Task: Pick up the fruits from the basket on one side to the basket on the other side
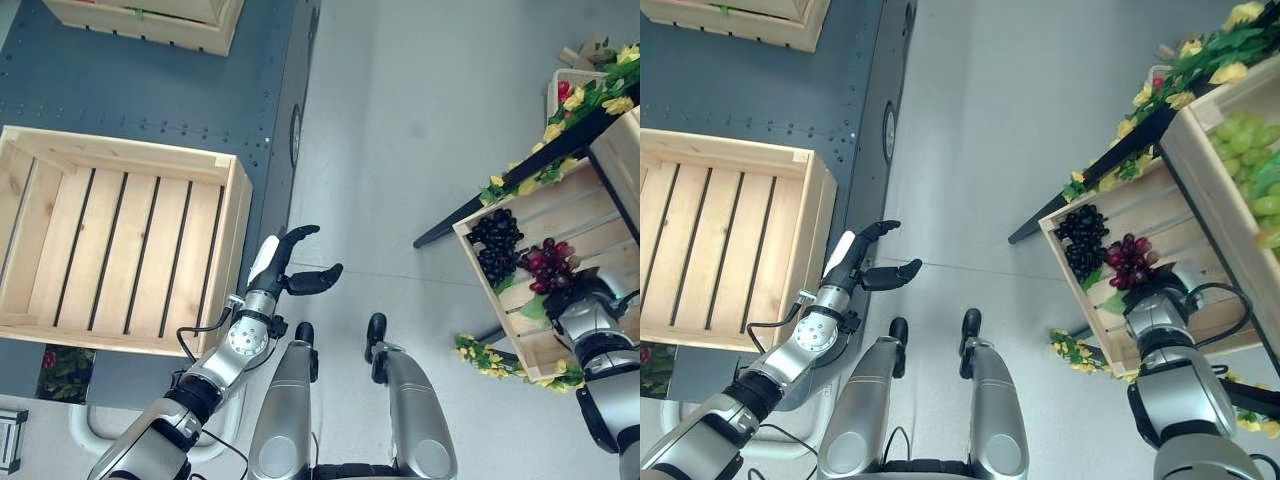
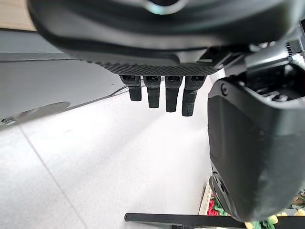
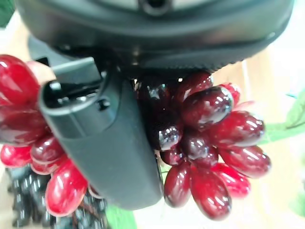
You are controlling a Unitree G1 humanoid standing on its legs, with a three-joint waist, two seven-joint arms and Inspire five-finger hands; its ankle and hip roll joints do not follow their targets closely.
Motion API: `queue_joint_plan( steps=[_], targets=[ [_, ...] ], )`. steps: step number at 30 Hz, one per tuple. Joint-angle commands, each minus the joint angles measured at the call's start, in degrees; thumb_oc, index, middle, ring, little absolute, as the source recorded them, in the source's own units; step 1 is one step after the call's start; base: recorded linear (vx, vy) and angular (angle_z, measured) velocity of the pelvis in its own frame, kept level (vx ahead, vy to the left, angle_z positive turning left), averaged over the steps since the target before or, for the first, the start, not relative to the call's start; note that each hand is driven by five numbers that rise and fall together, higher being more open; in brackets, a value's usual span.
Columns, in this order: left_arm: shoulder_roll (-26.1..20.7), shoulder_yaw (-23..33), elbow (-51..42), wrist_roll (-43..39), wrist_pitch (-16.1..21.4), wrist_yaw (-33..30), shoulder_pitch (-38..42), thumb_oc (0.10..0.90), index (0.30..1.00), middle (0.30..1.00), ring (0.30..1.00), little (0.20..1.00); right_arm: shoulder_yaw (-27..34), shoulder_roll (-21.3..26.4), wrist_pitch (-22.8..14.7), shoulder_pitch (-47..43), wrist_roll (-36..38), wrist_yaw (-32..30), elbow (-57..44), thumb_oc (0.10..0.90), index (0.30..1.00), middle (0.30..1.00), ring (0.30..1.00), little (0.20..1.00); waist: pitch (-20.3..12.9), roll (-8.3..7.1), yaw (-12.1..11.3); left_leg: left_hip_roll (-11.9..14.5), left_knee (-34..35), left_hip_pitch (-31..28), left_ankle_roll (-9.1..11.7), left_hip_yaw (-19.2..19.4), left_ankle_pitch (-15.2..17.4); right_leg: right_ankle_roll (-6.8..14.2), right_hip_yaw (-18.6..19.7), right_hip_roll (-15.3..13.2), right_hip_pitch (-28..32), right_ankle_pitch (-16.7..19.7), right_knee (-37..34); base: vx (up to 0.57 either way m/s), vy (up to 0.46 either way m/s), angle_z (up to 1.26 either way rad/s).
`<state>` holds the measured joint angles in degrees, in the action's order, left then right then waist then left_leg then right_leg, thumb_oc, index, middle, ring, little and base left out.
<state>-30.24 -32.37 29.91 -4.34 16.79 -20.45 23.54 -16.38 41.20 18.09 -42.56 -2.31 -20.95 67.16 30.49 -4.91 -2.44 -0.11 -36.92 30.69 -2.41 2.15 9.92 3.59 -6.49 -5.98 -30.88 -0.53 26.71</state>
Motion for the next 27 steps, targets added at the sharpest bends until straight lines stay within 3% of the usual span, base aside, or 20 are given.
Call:
queue_joint_plan(
  steps=[1,9,19,20,21,27],
  targets=[
    [1.02,0.77,-8.87,-1.17,6.72,-1.77,1.50,0.800,0.900,0.900,0.900,0.900,-0.07,13.29,2.10,-2.01,-1.72,-7.32,1.12,0.400,0.300,0.300,0.300,0.300,-0.70,2.27,-0.38,-3.77,-3.05,-0.17,-2.78,2.15,5.15,-4.52,-2.66,3.79,3.44,-7.71,9.16,-0.03,0.034,-0.01],
    [0.25,0.79,-13.08,-2.39,8.88,-0.53,1.82,0.800,0.900,0.900,0.900,0.900,2.09,15.40,0.67,-4.02,8.46,-5.98,1.50,0.400,0.300,0.300,0.300,0.300,-0.70,2.91,0.35,-2.80,-9.16,5.83,-2.67,2.90,6.94,-5.41,-2.27,4.12,-3.14,-9.62,15.66,0.00,-0.002,-0.03],
    [-0.13,-1.30,-17.63,-2.99,9.24,-0.81,3.17,0.800,0.900,0.900,0.900,0.900,2.94,16.59,-2.84,-4.72,11.31,-3.45,2.80,0.400,0.300,0.300,0.300,0.300,-0.70,3.62,0.58,-3.13,-11.79,11.87,-2.89,2.54,6.63,-5.56,-2.38,4.36,-9.46,-9.12,18.42,0.00,-0.042,-0.07],
    [0.08,-1.59,-17.35,-3.02,9.08,-0.99,3.40,0.800,0.900,0.900,0.900,0.900,2.53,16.31,-2.86,-5.27,12.57,-3.79,2.97,0.475,0.413,0.413,0.413,0.413,-0.70,3.83,0.60,-3.10,-12.04,12.43,-2.99,2.65,6.64,-5.64,-2.38,4.33,-10.21,-9.23,18.88,0.00,0.000,0.00],
    [0.15,-1.67,-17.18,-2.96,9.12,-1.06,3.45,0.800,0.900,0.900,0.900,0.900,2.49,16.23,-2.89,-5.35,12.75,-3.96,3.04,0.800,0.900,0.900,0.900,0.900,-0.70,3.89,0.62,-3.08,-12.14,12.59,-3.01,2.67,6.67,-5.66,-2.37,4.30,-10.44,-9.30,19.07,0.00,-0.041,0.00],
    [-0.04,-2.57,-16.27,-3.34,9.25,-0.67,3.15,0.800,0.900,0.900,0.900,0.900,4.11,14.93,-1.33,-4.92,13.61,-7.21,4.93,0.800,0.900,0.900,0.900,0.900,-0.70,4.72,0.43,-3.08,-13.02,13.38,-3.06,2.81,7.01,-5.73,-2.75,3.71,-11.38,-9.87,20.23,0.02,-0.046,0.02]
  ],
)
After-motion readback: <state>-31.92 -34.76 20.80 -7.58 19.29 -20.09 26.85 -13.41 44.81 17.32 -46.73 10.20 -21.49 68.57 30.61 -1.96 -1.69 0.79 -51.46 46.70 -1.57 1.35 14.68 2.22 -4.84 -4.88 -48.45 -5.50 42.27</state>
